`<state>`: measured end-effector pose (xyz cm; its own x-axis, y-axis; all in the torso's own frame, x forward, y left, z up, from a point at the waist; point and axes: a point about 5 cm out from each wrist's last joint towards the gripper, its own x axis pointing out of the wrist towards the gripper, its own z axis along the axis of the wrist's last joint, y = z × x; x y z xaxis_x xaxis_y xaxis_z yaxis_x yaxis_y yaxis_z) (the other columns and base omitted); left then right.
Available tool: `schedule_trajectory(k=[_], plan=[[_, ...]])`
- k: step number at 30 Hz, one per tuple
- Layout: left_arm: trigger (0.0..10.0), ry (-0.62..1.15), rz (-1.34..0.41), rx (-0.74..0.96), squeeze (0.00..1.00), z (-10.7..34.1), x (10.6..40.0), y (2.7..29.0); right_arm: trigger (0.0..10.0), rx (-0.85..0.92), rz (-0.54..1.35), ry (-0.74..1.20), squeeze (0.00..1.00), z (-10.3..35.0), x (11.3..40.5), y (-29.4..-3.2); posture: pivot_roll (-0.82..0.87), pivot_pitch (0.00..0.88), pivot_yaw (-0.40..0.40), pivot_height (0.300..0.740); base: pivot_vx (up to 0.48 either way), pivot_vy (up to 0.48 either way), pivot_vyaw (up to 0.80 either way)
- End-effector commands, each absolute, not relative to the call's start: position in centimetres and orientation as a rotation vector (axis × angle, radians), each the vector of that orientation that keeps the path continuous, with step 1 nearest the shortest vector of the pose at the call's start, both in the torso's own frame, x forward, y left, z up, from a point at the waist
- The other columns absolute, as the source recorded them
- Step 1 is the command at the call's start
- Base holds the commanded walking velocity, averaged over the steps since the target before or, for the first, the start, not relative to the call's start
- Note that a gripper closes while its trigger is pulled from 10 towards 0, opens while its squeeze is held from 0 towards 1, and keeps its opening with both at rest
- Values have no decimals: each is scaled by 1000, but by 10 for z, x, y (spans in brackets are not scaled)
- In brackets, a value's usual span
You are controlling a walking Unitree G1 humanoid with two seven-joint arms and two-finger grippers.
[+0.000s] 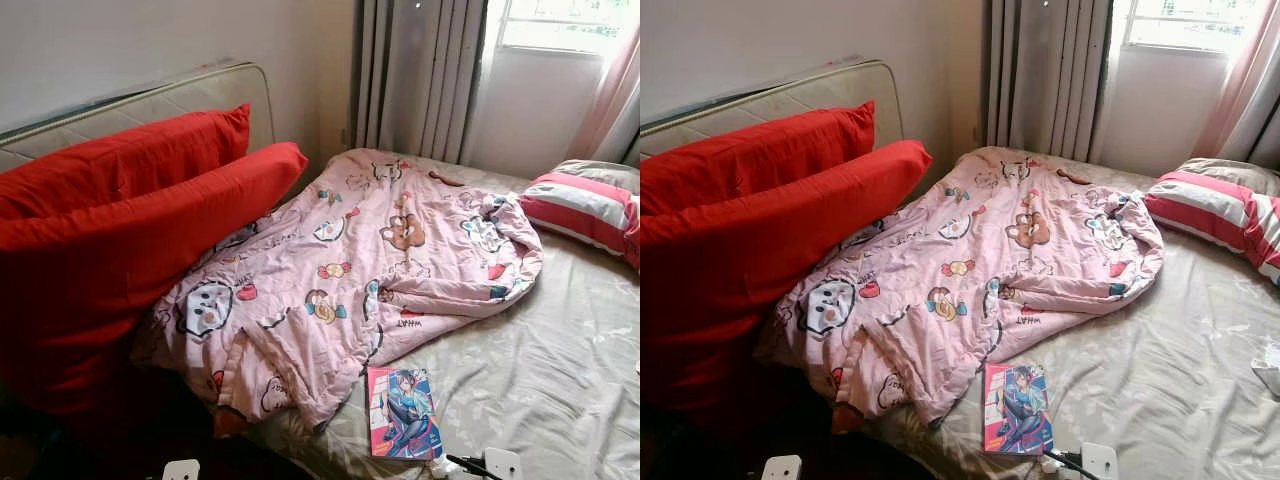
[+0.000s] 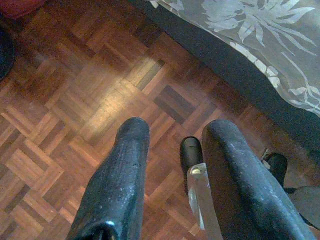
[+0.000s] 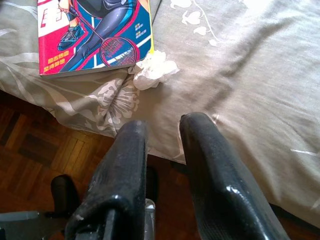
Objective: Clean up the room
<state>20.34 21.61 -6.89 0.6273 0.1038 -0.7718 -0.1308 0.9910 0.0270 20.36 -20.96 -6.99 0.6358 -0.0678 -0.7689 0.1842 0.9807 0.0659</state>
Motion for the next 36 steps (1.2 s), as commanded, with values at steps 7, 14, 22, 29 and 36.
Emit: schedule_trajectory(k=[7, 14, 22, 29, 36], plan=[[10000, 907, 135, -24, 0, -70, 200, 220, 10000, 154, -149, 877, 0, -70, 204, -207, -67, 0, 18, 740, 0, 0, 0], [10000, 791, 103, -19, 0, -55, 226, 215, 10000, 174, -114, 845, 0, -70, 205, -200, -70, 5, 35, 740, 0, 0, 0], [10000, 789, 101, -19, 0, -54, 227, 215, 10000, 176, -114, 844, 0, -70, 205, -200, -71, 5, 35, 740, 0, 0, 0], [10000, 759, 93, -18, 0, -51, 231, 216, 10000, 166, -112, 821, 0, -69, 206, -201, -72, 6, 36, 740, 0, 0, 0], [10000, 596, 100, -47, 0, -30, 256, 213, 10000, 137, -121, 693, 0, -60, 214, -203, -75, 5, 35, 740, 0, 0, 0]])
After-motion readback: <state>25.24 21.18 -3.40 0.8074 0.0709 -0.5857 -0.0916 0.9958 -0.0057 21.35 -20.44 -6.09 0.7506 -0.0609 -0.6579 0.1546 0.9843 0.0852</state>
